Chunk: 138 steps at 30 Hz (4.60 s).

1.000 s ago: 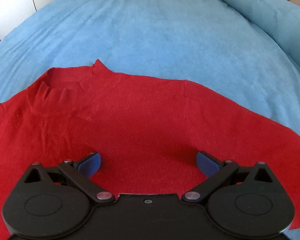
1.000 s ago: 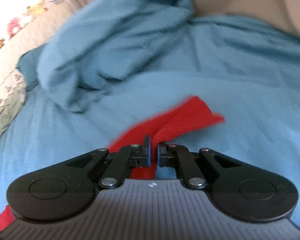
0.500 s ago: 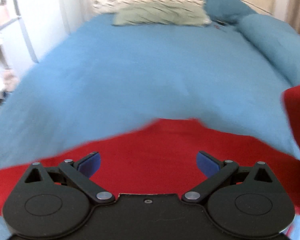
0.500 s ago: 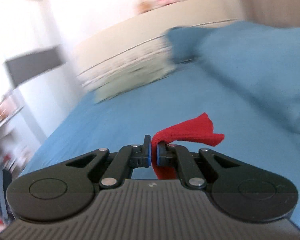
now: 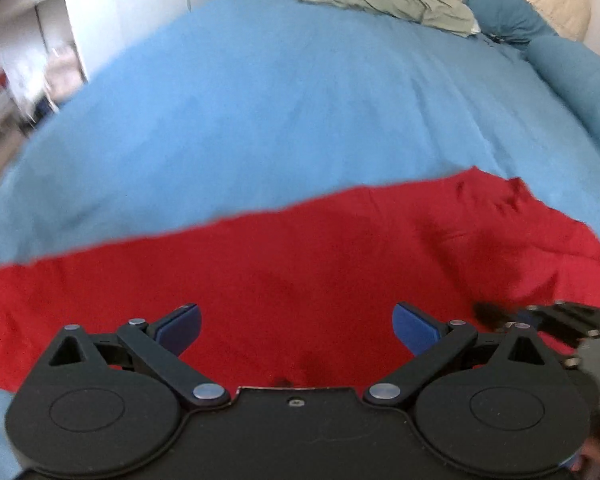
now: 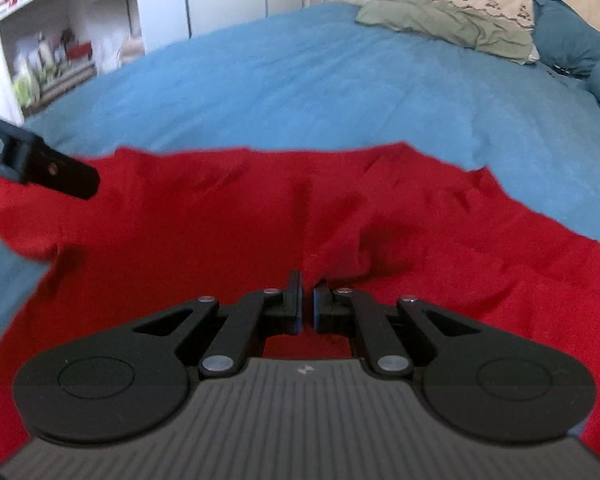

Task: Fold small clothes

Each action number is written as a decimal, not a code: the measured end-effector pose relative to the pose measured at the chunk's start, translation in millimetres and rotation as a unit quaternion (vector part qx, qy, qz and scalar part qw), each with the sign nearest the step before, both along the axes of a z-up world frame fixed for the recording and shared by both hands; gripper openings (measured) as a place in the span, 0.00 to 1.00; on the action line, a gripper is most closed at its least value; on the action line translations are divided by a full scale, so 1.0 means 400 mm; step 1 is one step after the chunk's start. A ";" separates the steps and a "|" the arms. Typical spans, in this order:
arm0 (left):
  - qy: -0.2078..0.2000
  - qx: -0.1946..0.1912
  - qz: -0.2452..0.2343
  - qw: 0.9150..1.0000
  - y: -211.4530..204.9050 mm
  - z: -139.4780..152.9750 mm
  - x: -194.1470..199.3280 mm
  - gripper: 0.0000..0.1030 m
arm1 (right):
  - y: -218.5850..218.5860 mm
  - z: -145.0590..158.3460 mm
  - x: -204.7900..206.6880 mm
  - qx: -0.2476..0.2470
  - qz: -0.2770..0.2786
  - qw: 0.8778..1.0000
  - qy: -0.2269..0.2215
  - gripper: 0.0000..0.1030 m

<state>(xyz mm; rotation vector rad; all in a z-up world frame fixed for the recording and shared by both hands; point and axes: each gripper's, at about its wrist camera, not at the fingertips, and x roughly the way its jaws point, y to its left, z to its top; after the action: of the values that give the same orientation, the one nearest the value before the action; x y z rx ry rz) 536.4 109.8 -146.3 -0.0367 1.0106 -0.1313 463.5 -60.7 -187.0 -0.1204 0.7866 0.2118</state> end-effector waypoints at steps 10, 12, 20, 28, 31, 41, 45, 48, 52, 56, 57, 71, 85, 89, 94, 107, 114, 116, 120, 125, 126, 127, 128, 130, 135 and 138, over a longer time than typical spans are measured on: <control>0.044 -0.105 -0.079 0.990 -0.153 -0.074 0.044 0.94 | 0.030 -0.026 -0.055 -0.073 0.043 0.996 -0.026 0.82; 0.047 -0.116 -0.084 0.989 -0.188 -0.084 0.042 0.91 | 0.001 -0.016 -0.091 -0.072 0.048 0.996 -0.029 0.82; 0.049 -0.114 -0.030 0.992 -0.245 -0.130 0.063 0.69 | -0.185 0.040 -0.195 -0.024 -0.026 0.999 0.001 0.82; 0.042 -0.090 0.029 0.995 -0.250 -0.132 0.037 0.58 | -0.305 0.047 -0.226 0.029 -0.088 0.996 0.017 0.82; 0.026 -0.068 0.031 0.997 -0.269 -0.131 0.051 0.46 | -0.317 0.047 -0.229 0.041 -0.094 0.995 0.019 0.82; -0.047 -0.057 0.058 0.996 -0.258 -0.031 0.043 0.05 | -0.345 0.053 -0.238 0.055 -0.103 0.993 0.028 0.82; -0.099 -0.021 0.103 0.990 -0.215 0.014 -0.016 0.05 | -0.367 0.055 -0.249 0.055 -0.111 0.992 0.031 0.82; -0.100 -0.025 0.125 0.987 -0.183 -0.028 -0.039 0.05 | -0.384 0.047 -0.259 0.051 -0.118 0.991 0.035 0.82; -0.108 -0.009 0.119 0.987 -0.175 -0.076 -0.063 0.05 | -0.421 0.025 -0.257 0.041 -0.141 0.988 0.038 0.82; -0.118 -0.004 0.114 0.986 -0.171 -0.072 -0.089 0.07 | -0.474 0.011 -0.254 0.042 -0.156 0.986 0.040 0.82; -0.113 0.005 0.114 0.987 -0.169 -0.074 -0.088 0.12 | -0.486 0.007 -0.252 0.041 -0.158 0.986 0.041 0.82; -0.063 0.013 0.095 0.993 -0.151 -0.018 -0.113 0.65 | -0.546 0.136 -0.321 0.012 -0.148 0.988 0.038 0.84; -0.037 0.003 0.028 0.999 -0.276 -0.125 -0.049 0.69 | -0.553 0.027 -0.245 0.071 -0.180 0.980 0.056 0.84; -0.046 -0.012 0.046 0.998 -0.245 -0.055 -0.085 0.69 | -0.530 0.087 -0.249 0.055 -0.164 0.984 0.038 0.85; -0.071 -0.018 0.071 0.995 -0.160 0.071 -0.162 0.76 | -0.458 0.232 -0.257 0.058 -0.141 0.988 0.019 0.95; -0.085 -0.042 0.257 0.962 0.359 0.134 -0.286 1.00 | -0.155 0.370 -0.232 0.081 -0.112 0.990 0.012 1.00; -0.072 -0.081 0.323 0.940 0.624 0.048 -0.277 0.77 | -0.020 0.290 -0.229 0.083 -0.156 0.984 0.016 1.00; -0.063 -0.103 0.337 0.934 0.677 0.003 -0.268 0.69 | 0.007 0.257 -0.224 0.088 -0.173 0.981 0.026 1.00; -0.064 -0.114 0.347 0.929 0.739 -0.057 -0.252 0.57 | 0.072 0.200 -0.212 0.090 -0.208 0.973 0.035 1.00; -0.073 -0.124 0.363 0.921 0.772 -0.114 -0.213 0.42 | 0.111 0.147 -0.194 0.106 -0.237 0.965 0.039 1.00; -0.080 -0.123 0.364 0.920 0.777 -0.119 -0.204 0.41 | 0.110 0.142 -0.192 0.107 -0.239 0.964 0.038 1.00; -0.085 -0.121 0.364 0.920 0.778 -0.118 -0.197 0.41 | 0.112 0.137 -0.187 0.106 -0.241 0.964 0.038 1.00; -0.088 -0.115 0.364 0.920 0.781 -0.120 -0.187 0.40 | 0.116 0.134 -0.183 0.105 -0.242 0.964 0.038 1.00; -0.091 -0.101 0.364 0.921 0.779 -0.118 -0.174 0.31 | 0.117 0.131 -0.174 0.103 -0.242 0.964 0.036 1.00; -0.096 -0.083 0.364 0.923 0.768 -0.086 -0.156 0.10 | 0.105 0.141 -0.169 0.096 -0.241 0.966 0.024 1.00; -0.110 -0.067 0.348 0.929 0.736 -0.042 -0.150 0.08 | 0.086 0.153 -0.165 0.096 -0.242 0.965 0.017 1.00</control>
<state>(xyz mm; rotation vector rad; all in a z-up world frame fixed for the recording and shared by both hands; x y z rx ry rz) 476.5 404.2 -163.2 -0.4918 0.7132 0.4395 397.5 -26.2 -125.7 0.2599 0.8031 -0.1749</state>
